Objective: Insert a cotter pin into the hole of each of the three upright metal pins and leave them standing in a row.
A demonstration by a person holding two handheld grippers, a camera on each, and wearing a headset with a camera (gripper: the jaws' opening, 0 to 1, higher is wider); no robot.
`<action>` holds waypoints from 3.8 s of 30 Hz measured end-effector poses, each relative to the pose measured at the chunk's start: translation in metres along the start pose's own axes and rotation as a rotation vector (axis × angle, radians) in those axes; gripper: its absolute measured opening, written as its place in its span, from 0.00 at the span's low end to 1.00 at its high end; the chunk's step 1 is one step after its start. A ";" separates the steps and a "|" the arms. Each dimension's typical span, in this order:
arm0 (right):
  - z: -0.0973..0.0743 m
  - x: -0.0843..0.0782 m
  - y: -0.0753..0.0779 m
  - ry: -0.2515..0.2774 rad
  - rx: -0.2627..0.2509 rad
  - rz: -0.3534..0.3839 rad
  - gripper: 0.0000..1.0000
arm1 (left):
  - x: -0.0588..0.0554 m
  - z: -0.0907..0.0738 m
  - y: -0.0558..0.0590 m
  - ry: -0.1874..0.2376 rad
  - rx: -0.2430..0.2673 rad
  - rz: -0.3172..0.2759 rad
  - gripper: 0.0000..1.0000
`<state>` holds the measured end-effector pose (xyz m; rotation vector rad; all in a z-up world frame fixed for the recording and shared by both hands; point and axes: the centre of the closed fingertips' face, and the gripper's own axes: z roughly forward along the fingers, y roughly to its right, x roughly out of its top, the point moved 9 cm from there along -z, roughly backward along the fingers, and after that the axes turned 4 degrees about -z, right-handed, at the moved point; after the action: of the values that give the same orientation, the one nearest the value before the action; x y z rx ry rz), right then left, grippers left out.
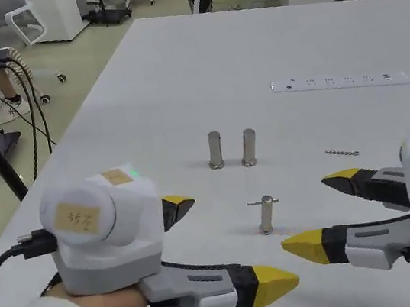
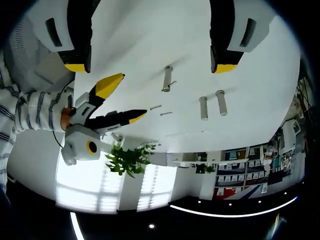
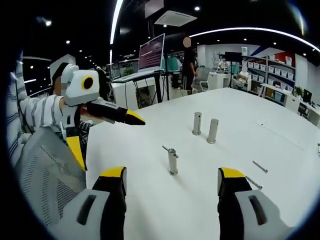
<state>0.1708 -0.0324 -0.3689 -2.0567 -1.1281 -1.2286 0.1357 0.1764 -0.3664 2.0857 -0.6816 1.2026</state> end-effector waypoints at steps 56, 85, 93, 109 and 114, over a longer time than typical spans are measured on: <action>-0.084 -0.039 -0.002 -0.018 -0.292 0.332 0.97 | 0.029 0.008 -0.084 -0.059 0.217 -0.036 0.78; -0.067 -0.049 -0.020 -0.057 -0.202 0.390 0.94 | 0.040 0.074 -0.133 -0.103 0.344 0.003 0.34; -0.065 -0.051 -0.022 -0.065 -0.185 0.392 0.93 | 0.040 0.090 -0.144 -0.115 0.335 0.033 0.26; -0.065 -0.052 -0.024 -0.073 -0.184 0.398 0.91 | 0.033 0.117 -0.148 -0.096 0.361 0.053 0.16; -0.065 -0.053 -0.024 -0.079 -0.183 0.397 0.91 | 0.030 0.120 -0.148 -0.094 0.365 0.066 0.11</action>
<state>0.1059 -0.0885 -0.3844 -2.3394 -0.6102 -1.0903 0.3197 0.1837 -0.4246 2.4492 -0.6123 1.3542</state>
